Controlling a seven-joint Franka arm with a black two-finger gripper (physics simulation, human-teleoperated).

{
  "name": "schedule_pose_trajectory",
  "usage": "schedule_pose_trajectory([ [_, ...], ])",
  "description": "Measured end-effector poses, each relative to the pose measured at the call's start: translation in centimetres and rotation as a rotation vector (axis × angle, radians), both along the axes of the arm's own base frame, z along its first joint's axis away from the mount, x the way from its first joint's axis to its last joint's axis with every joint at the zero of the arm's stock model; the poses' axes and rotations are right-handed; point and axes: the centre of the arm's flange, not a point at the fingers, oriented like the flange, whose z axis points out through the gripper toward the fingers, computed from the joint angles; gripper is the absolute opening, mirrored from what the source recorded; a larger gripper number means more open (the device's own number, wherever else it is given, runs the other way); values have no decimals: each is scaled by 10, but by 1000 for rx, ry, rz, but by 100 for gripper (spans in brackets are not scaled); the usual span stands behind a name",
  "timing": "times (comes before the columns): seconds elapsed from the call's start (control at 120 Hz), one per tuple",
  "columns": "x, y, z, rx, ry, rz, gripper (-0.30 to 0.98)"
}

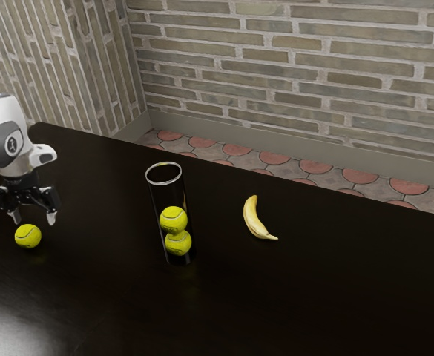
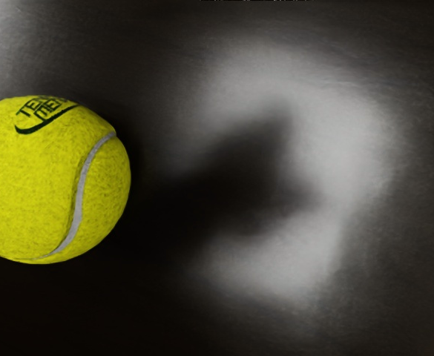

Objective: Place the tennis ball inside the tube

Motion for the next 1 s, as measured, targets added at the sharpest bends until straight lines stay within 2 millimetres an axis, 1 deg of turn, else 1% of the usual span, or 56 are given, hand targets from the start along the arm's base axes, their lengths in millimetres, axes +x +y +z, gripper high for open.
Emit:
schedule_pose_trajectory([
  [0.133, -4, 32, -23, 31, -37, 47, 69],
  [0.2, -6, 44, -35, 42, -46, 65, 69],
  [0.433, -7, 73, -60, 76, -83, 103, 69],
  [0.5, -6, 76, -66, 82, -86, 106, 69],
  [0.642, -3, 78, -71, 88, -95, 104, 68],
  [1.0, -5, 75, -77, 80, -89, 105, 45],
])
